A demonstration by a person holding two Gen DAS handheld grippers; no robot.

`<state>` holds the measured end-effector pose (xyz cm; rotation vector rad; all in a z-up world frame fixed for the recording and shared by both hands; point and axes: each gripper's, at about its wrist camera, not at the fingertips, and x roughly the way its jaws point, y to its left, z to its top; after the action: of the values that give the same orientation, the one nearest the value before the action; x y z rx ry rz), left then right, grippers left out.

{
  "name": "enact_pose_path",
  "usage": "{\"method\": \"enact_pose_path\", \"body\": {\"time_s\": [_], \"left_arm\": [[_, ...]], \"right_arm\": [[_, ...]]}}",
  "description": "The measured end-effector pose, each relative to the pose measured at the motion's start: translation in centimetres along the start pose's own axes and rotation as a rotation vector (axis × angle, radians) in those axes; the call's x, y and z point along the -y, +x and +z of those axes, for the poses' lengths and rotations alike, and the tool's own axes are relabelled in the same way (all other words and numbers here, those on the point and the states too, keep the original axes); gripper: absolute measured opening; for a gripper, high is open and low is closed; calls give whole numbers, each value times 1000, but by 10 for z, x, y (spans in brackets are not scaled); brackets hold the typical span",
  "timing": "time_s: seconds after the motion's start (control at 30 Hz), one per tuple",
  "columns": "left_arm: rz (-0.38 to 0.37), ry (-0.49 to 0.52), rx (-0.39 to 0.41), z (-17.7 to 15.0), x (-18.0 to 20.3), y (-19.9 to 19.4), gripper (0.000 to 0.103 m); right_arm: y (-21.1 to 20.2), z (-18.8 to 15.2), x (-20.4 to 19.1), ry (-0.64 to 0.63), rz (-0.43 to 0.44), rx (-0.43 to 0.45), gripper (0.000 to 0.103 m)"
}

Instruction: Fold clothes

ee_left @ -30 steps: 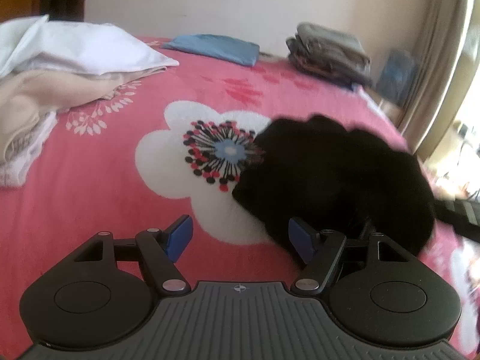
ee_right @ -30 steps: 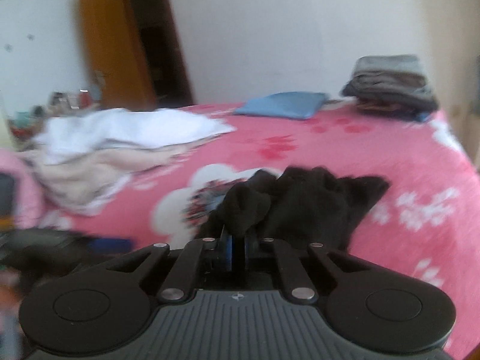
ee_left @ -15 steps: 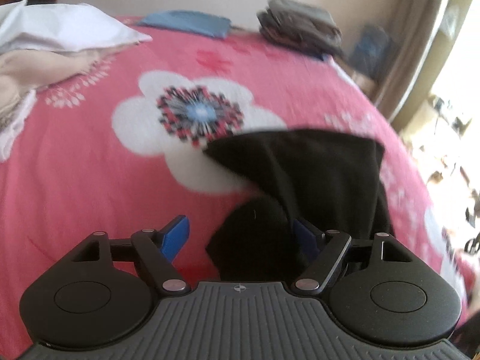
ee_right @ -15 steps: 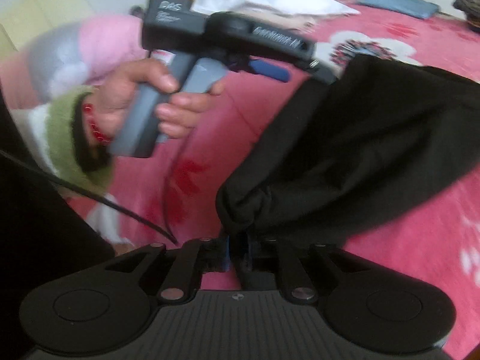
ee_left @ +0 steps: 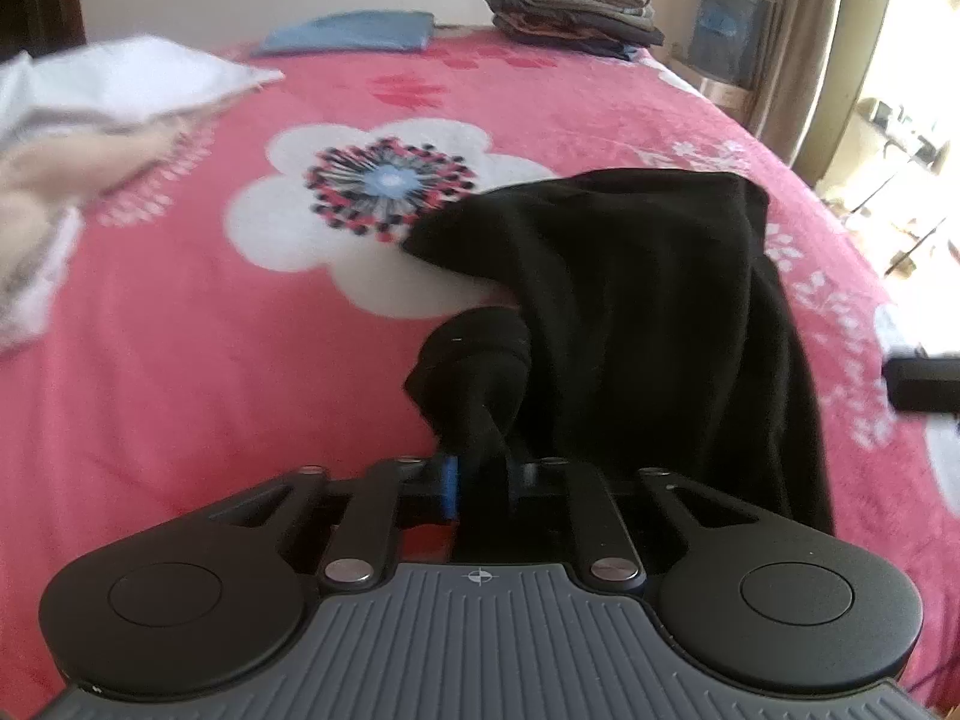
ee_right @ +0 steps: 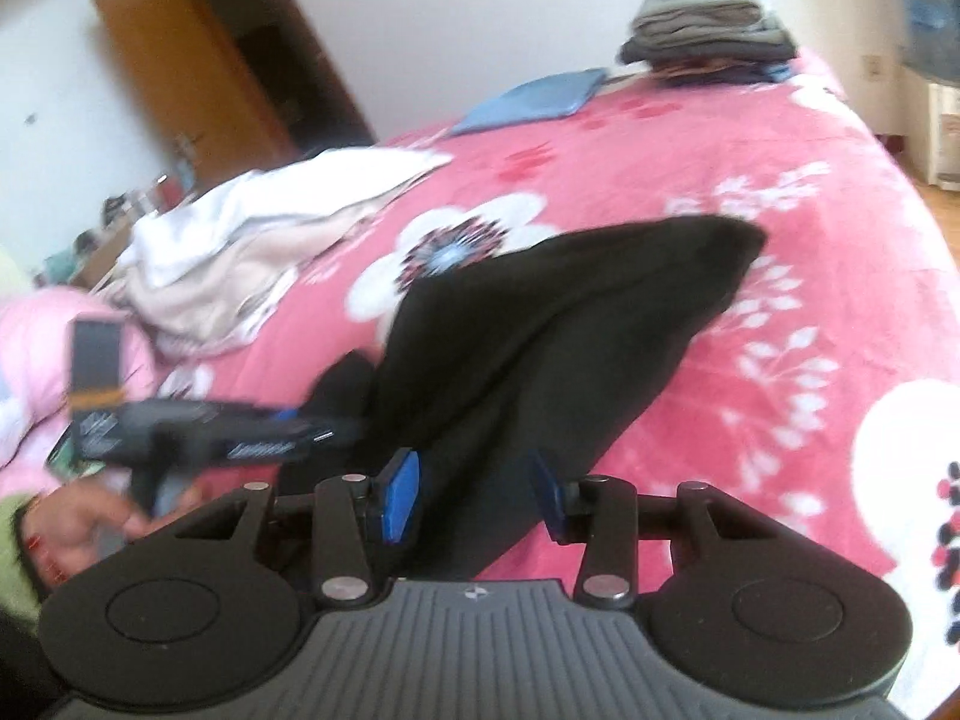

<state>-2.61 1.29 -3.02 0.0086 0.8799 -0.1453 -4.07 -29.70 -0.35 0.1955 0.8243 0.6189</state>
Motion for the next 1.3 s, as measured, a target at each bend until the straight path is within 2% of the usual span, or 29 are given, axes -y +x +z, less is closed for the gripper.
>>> {"method": "enact_pose_path", "body": {"time_s": [0.1, 0.2, 0.33, 0.43, 0.5, 0.53, 0.6, 0.63, 0.7, 0.77, 0.83, 0.93, 1.03, 1.1, 1.13, 1.17, 1.23, 1.27, 1.3], "left_arm": [[32, -23, 34, -10, -14, -24, 5], [102, -43, 30, -20, -28, -41, 4], [167, -115, -23, -40, -55, -57, 4], [182, -151, -95, -54, -69, -61, 4], [157, -177, -137, -60, -77, -64, 8], [141, -194, -147, -63, -82, -66, 11], [131, -220, -135, -64, -90, -73, 26], [135, -230, -121, -62, -94, -77, 36], [150, -246, -81, -59, -99, -84, 44], [167, -260, -42, -55, -105, -88, 59], [171, -254, -23, -48, -105, -84, 62], [122, -215, -26, -35, -99, -61, 71], [65, -171, -32, -21, -91, -36, 71], [49, -125, -51, -16, -83, -20, 69], [43, -101, -62, -14, -78, -12, 53], [38, -76, -73, -12, -73, -3, 25], [27, -27, -94, -8, -64, 13, 14], [11, -16, -84, -7, -60, 12, 4], [-12, -12, -62, -7, -56, 6, 4]], "right_arm": [[8, 10, 6, 27, -25, 37, 45], [19, 22, 13, 55, -54, 56, 45], [33, 31, 32, 173, -88, 49, 46], [38, 33, 40, 205, -109, 47, 46], [41, 35, 44, 221, -122, 47, 46], [42, 36, 46, 230, -129, 47, 46], [44, 38, 50, 259, -138, 43, 46], [45, 39, 53, 273, -143, 41, 46], [45, 42, 54, 280, -149, 44, 46], [45, 48, 49, 255, -156, 58, 46], [46, 54, 43, 219, -157, 72, 47], [51, 64, 23, 133, -135, 83, 49], [59, 74, 0, 60, -91, 81, 52], [63, 76, -13, 37, -58, 77, 56], [64, 75, -18, 29, -45, 75, 57], [63, 74, -22, 24, -36, 71, 58], [62, 72, -29, 15, -23, 61, 59], [61, 71, -32, 10, -22, 54, 59], [61, 70, -36, -3, -24, 48, 59]]}}
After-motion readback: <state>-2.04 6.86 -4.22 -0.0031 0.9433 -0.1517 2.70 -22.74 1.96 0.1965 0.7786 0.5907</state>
